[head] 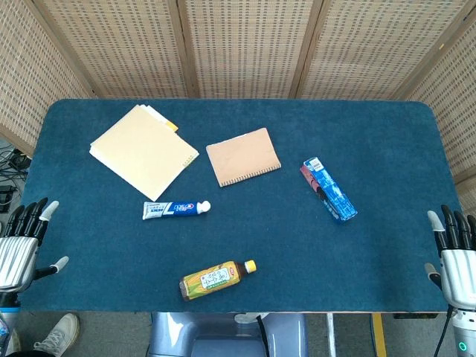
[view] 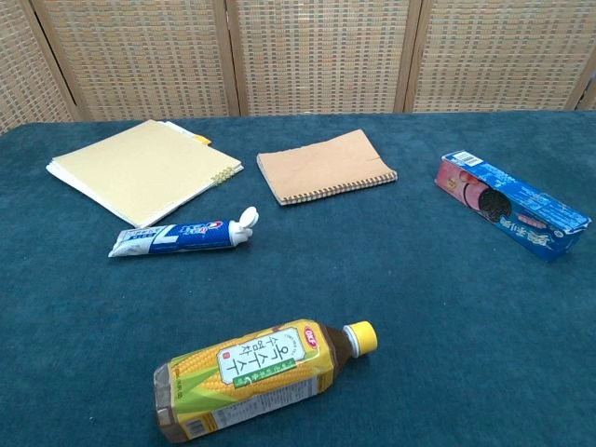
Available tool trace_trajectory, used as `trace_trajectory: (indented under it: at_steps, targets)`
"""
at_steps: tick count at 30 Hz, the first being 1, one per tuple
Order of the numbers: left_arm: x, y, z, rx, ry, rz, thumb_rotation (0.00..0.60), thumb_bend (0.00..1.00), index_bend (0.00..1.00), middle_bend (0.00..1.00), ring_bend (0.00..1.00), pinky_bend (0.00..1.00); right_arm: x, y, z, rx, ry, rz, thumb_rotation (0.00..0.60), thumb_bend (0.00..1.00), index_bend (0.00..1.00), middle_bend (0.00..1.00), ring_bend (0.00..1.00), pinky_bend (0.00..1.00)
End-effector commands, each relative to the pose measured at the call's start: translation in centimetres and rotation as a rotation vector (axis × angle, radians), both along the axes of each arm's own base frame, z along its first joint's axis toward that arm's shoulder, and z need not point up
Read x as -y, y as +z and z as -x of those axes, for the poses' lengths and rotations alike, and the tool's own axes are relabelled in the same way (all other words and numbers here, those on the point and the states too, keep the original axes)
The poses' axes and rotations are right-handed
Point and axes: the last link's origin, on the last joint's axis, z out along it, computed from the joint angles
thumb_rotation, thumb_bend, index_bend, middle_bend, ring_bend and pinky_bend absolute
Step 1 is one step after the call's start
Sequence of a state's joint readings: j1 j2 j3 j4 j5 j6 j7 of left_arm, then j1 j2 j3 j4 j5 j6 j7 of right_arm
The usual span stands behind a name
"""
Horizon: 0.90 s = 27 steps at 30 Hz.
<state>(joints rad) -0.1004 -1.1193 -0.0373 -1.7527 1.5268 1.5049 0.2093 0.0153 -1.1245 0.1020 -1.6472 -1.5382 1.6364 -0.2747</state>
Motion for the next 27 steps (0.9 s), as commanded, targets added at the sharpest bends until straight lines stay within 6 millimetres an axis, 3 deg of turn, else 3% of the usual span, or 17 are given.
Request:
trace_trajectory:
  at_steps: [1,6,10,13,17,20,27]
  targets:
    - [0.0,0.0,0.0,0.000,0.000,0.000,0.600,0.00,0.00,0.00,0.00,0.00,0.0,0.0,0.0,0.001,-0.001,-0.004,0.600,0.00,0.00,0.00,0.00,0.00]
    - [-0.2,-0.2,0.1,-0.002,-0.001,0.008,0.600,0.00,0.00,0.00,0.00,0.00,-0.1,-0.1,-0.1,-0.001,-0.004,-0.014,0.600,0.00,0.00,0.00,0.00,0.00]
    - [-1.5,-0.7,-0.1,-0.003,-0.015,0.023,0.600,0.00,0.00,0.00,0.00,0.00,-0.1,0.0,-0.2,0.000,-0.005,-0.014,0.600,0.00,0.00,0.00,0.00,0.00]
    - [-4.4,-1.8,-0.5,-0.009,-0.044,0.058,0.600,0.00,0.00,0.00,0.00,0.01,-0.1,0.1,0.1,-0.005,-0.015,-0.013,0.600,0.00,0.00,0.00,0.00,0.00]
    - [-8.7,-4.3,-2.0,-0.027,-0.131,0.143,0.600,0.00,0.00,0.00,0.02,0.16,0.2,0.1,0.4,-0.004,-0.040,-0.016,0.600,0.00,0.00,0.00,0.00,0.00]
    - [-11.8,-6.5,-3.0,-0.056,-0.167,0.215,0.600,0.00,0.00,0.00,0.08,0.21,0.4,0.1,0.3,-0.006,-0.048,-0.014,0.600,0.00,0.00,0.00,0.00,0.00]
    - [-15.9,-10.4,-4.5,-0.131,-0.206,0.290,0.600,0.06,0.07,0.06,0.15,0.25,0.5,-0.1,0.4,-0.012,-0.066,-0.021,0.600,0.00,0.00,0.00,0.00,0.00]
